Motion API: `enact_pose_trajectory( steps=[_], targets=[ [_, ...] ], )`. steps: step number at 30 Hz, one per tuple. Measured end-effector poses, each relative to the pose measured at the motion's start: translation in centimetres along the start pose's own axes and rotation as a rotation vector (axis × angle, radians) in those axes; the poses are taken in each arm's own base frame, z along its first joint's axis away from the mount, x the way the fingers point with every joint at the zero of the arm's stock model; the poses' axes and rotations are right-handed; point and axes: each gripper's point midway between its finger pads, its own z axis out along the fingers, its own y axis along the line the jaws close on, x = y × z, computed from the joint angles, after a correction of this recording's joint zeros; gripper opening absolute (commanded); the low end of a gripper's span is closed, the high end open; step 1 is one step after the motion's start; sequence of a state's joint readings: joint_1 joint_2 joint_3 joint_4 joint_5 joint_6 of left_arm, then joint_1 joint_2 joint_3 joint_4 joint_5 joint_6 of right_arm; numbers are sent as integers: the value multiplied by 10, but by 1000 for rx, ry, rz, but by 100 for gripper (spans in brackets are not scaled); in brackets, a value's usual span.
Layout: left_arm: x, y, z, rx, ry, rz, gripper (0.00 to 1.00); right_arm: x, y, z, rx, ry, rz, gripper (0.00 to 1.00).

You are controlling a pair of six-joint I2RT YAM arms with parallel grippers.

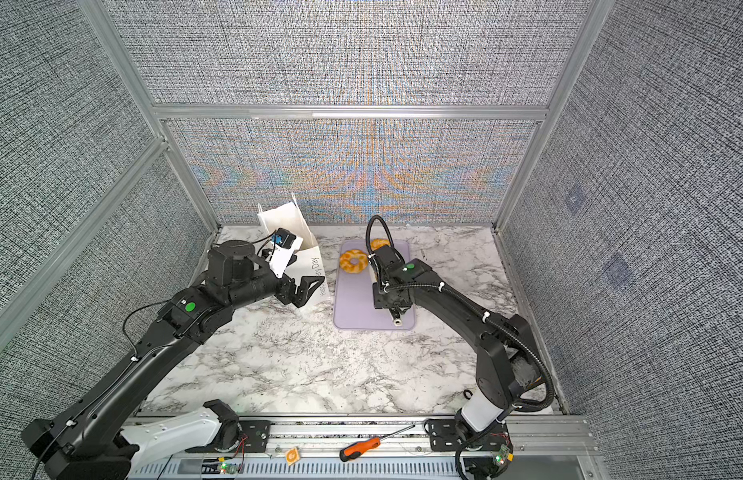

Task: Place the fake bread into the paper bag
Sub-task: 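Lift the roll and carry it over the bag while left gripper raises the bag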

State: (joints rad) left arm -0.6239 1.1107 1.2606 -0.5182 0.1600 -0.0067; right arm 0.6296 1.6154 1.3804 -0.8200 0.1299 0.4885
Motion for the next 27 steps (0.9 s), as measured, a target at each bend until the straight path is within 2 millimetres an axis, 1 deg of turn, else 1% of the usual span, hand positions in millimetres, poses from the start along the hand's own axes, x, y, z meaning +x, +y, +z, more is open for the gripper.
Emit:
enact_pose_trajectory(
  steps=[2,6,9,13,17,20,24,27],
  targets=[
    [-5,3,-3,-12,-4,0,99,-9,7,-10,-23,-30,-6,51],
    [-13,16,-10,-64,-13,-4,99,-27,24,-30,-67,-91,-28,51],
    [-18,31,-19,-108,-17,-20,99,-38,39,-46,-107,-137,-62,51],
    [-27,52,-36,-159,-44,-49,99,-51,58,-68,-158,-198,-89,51],
    [-37,57,-46,-159,-73,-56,99,-63,78,-92,-210,-275,-117,51],
    [-42,62,-52,-168,-85,-59,99,-68,96,-107,-252,-319,-157,51],
    [-44,68,-56,-176,-93,-66,100,-75,121,-124,-303,-380,-207,51],
    [-43,78,-59,-199,-94,-76,99,-80,140,-133,-334,-414,-250,51]
  ],
)
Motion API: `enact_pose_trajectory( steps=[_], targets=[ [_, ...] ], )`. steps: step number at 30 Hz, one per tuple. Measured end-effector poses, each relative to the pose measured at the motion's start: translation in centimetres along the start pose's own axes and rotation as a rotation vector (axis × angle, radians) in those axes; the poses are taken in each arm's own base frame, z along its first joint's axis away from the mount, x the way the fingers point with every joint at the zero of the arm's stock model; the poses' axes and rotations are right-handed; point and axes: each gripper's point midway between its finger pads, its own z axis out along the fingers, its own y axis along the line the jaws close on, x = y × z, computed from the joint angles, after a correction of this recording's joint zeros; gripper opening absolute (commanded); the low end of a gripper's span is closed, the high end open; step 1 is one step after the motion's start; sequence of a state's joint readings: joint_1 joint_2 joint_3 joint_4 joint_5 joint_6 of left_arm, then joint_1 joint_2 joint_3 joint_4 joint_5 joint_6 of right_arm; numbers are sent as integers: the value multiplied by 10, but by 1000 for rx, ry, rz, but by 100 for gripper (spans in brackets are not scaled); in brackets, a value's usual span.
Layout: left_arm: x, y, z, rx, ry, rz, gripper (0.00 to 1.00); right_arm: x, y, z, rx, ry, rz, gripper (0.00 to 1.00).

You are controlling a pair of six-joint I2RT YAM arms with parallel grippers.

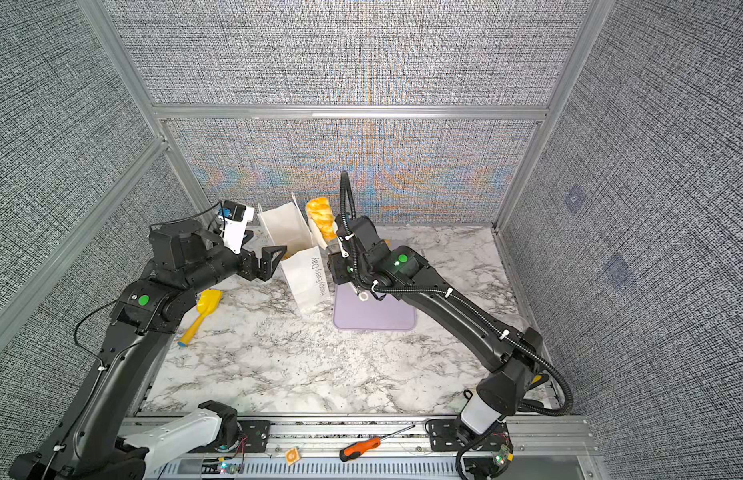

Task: Place the fake bread into the paper bag
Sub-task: 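Lift the roll and carry it over the bag while left gripper raises the bag, then open the tongs to drop the roll into the paper bag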

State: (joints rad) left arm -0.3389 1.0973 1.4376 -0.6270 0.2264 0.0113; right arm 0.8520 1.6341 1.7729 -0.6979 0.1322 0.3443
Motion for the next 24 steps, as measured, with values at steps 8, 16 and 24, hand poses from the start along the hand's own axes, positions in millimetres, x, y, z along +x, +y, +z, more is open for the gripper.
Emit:
enact_pose_trajectory(
  steps=[8,16,24],
  targets=[
    [4,15,-3,-20,1,-26,100,-13,37,17,-60,-25,-101,51],
    [13,18,-2,-19,13,-56,99,-13,49,45,-57,22,-156,51],
    [21,21,-3,-41,25,-58,99,-2,45,65,-20,113,-174,54]
  ],
)
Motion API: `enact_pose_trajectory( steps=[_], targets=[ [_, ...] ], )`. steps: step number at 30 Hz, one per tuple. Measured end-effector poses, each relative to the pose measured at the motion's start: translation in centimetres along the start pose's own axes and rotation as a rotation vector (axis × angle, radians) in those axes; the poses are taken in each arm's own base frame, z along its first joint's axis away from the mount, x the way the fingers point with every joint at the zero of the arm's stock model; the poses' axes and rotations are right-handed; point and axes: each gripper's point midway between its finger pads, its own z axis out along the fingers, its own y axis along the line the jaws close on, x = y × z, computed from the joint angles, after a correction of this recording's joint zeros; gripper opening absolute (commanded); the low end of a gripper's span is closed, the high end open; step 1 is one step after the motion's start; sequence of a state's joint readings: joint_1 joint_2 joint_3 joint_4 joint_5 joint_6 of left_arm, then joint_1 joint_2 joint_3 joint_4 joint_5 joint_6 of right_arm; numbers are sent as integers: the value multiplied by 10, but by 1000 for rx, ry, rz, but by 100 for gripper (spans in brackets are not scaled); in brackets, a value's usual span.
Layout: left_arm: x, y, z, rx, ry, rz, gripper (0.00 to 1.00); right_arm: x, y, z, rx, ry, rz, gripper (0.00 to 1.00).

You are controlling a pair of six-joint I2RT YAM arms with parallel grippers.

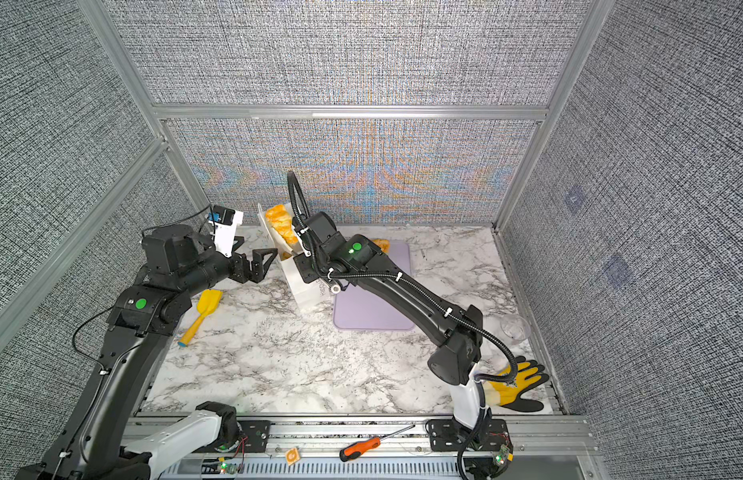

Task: Place the fake bread into the paper bag
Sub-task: 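Open the tongs to drop the roll into the paper bag, then move the empty tongs back over the tray while left gripper lowers the bag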

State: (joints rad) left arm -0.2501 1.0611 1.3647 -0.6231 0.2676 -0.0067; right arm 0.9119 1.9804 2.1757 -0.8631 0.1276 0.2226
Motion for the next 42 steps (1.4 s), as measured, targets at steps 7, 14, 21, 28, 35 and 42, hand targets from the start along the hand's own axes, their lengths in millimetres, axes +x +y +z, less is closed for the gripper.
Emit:
enact_pose_trajectory(
  steps=[7,14,21,28,35,42],
  targets=[
    [4,2,2,-5,10,0,99,3,-11,4,34,43,8,59],
    [8,3,8,-5,29,-3,99,5,-16,3,52,59,17,68],
    [7,3,8,-5,31,2,99,3,-19,1,60,59,25,70],
    [6,3,8,-3,29,3,99,-1,-18,-5,58,45,29,70],
    [4,1,5,1,18,3,99,-7,-15,-24,46,13,28,70],
    [1,-3,2,19,5,1,99,-5,-8,-41,29,-10,4,70]
  ],
)
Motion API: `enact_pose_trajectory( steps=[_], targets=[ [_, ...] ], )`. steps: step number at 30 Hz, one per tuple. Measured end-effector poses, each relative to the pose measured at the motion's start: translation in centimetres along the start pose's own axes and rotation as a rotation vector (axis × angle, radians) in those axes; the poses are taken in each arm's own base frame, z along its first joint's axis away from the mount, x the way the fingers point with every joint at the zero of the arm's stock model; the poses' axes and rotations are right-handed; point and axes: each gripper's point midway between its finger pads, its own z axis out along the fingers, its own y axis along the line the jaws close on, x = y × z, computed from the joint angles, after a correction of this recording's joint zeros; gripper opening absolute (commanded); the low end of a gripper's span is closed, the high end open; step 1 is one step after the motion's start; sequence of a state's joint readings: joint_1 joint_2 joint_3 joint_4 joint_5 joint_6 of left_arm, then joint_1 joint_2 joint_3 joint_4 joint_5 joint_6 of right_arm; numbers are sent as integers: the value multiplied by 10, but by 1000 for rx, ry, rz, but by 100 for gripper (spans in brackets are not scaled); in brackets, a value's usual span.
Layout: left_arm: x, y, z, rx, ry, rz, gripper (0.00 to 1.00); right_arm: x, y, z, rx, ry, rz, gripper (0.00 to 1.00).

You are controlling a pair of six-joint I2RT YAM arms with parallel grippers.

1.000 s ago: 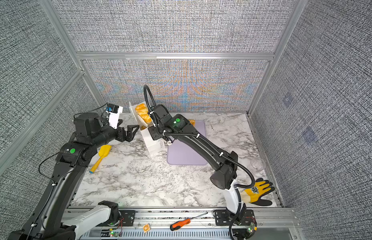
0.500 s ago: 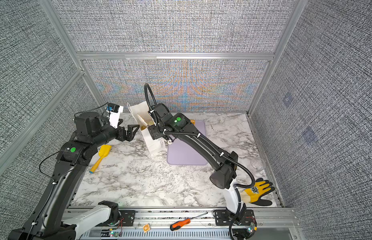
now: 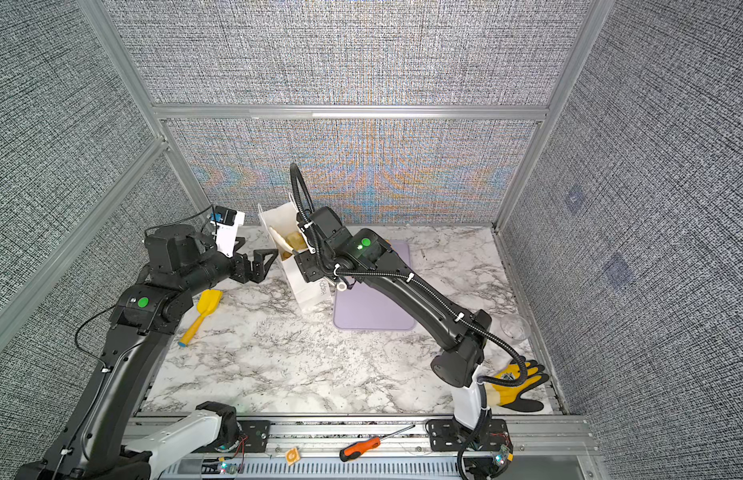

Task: Place the fake bread into the paper bag
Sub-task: 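Move the empty tongs back over the tray while left gripper lowers the bag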

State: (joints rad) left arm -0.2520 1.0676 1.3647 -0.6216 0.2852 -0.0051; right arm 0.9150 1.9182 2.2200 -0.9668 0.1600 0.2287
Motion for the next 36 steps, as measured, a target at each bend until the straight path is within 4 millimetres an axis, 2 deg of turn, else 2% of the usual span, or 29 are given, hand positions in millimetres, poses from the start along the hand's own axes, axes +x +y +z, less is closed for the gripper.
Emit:
enact_pose_trajectory(
  steps=[10,21,25,31,36],
  targets=[
    [-9,-21,1,84,-33,4,98,9,-24,-18,58,-9,-9,70],
    [-17,-64,25,163,-36,64,98,21,-61,-38,123,-39,34,70],
    [-18,-71,36,160,-29,73,97,27,-74,-45,143,-48,53,70],
    [-27,-87,51,177,-36,80,98,45,-104,-56,197,-49,99,70],
    [-28,-98,67,189,-24,81,98,63,-137,-58,253,-32,172,71]
  ],
)
